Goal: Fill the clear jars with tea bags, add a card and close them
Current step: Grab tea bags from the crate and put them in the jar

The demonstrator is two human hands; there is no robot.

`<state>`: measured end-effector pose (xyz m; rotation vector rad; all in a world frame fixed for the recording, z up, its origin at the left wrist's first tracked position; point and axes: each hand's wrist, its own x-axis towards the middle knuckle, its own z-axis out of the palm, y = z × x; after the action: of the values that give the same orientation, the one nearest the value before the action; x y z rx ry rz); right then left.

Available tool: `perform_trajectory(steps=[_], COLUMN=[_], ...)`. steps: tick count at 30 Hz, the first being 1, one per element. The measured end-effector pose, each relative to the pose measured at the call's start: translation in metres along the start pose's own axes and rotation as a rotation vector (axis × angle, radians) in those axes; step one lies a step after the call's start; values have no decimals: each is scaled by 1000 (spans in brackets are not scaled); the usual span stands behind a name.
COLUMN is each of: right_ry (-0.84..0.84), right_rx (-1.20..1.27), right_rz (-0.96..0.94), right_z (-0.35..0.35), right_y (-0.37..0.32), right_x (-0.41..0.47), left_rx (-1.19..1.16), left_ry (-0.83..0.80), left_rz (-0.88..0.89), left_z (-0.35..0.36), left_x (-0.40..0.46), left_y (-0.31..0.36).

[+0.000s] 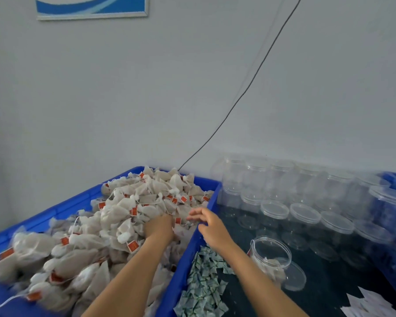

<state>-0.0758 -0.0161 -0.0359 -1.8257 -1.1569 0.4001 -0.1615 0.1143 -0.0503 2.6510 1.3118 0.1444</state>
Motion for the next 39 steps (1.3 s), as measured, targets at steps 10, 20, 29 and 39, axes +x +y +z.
perform_trajectory(steps=[10, 20, 29, 39], right_ry=[19, 574, 307, 325], right_rx=[147, 227, -479, -584], right_rz=[17, -182, 92, -74], right_z=[-4, -75, -155, -143], right_y=[10, -6, 62, 78], right_x=[0, -36, -99, -114], left_rx=[-646, -917, -499, 399], left_ry=[227, 129, 107, 140], left_rz=[145, 548, 587, 889], left_z=[-29, -94, -15, 12], left_x=[1, -48, -70, -71], left_y=[16, 110, 184, 196])
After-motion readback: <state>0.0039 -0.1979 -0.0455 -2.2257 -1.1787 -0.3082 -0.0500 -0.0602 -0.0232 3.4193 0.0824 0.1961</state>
